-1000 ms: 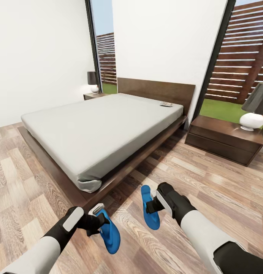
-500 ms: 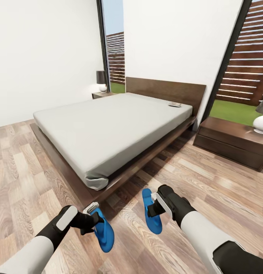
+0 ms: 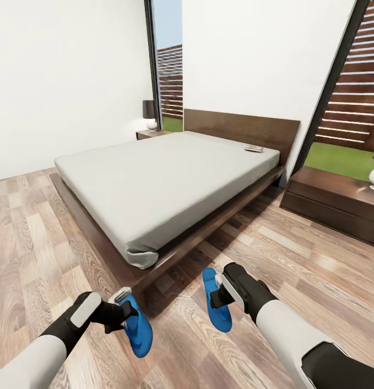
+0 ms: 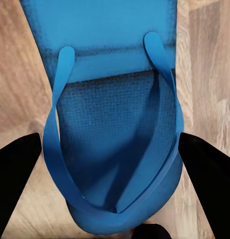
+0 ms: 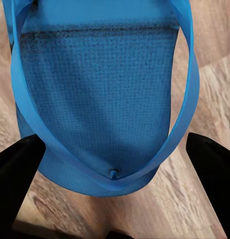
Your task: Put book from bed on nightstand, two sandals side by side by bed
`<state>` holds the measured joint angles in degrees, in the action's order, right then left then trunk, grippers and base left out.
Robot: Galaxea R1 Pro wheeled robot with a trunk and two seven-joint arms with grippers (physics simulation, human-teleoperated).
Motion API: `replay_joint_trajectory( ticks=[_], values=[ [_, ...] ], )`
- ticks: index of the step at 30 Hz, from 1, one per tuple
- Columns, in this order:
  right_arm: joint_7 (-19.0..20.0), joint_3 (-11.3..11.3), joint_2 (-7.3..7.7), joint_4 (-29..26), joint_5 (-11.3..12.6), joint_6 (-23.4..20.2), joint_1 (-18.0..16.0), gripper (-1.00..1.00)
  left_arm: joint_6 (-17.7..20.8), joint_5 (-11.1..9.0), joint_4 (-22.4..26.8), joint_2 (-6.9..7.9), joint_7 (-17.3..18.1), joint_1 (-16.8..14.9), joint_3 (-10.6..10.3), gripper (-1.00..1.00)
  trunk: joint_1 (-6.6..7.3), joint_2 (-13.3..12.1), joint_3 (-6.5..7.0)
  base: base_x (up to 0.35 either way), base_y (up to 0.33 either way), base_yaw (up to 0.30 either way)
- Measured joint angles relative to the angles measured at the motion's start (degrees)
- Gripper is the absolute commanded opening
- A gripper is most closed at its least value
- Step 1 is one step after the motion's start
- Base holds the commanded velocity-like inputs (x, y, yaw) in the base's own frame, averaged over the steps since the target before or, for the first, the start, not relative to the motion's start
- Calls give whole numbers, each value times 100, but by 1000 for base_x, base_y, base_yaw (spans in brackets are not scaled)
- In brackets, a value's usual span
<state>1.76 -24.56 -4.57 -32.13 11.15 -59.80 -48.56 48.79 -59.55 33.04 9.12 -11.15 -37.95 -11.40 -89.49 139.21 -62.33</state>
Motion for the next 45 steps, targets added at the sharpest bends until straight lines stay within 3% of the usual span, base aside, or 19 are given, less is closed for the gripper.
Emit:
replay_joint_trajectory(
  ticks=[5, 10, 32, 45],
  values=[
    [-34, 1, -3, 0, 2, 0, 0, -100, 0, 4, 0, 188, 1, 0, 0, -100, 0, 0, 0, 0, 0, 0],
    [-45, -4, -9, 113, -12, 0, 0, -100, -2, -27, 1, 236, 2, 1, 1, -100, 0, 0, -5, 0, 0, 80],
    [-50, -8, -12, 194, -11, 0, 0, -100, -38, -9, -15, 243, 195, -3, 11, -100, 0, 0, -76, 3, -1, 229],
    [-41, 17, -5, 200, 1, -2, 0, -100, -57, 0, -36, 233, 208, -1, 12, -100, 2, 0, -84, 128, -106, 25]
  ],
)
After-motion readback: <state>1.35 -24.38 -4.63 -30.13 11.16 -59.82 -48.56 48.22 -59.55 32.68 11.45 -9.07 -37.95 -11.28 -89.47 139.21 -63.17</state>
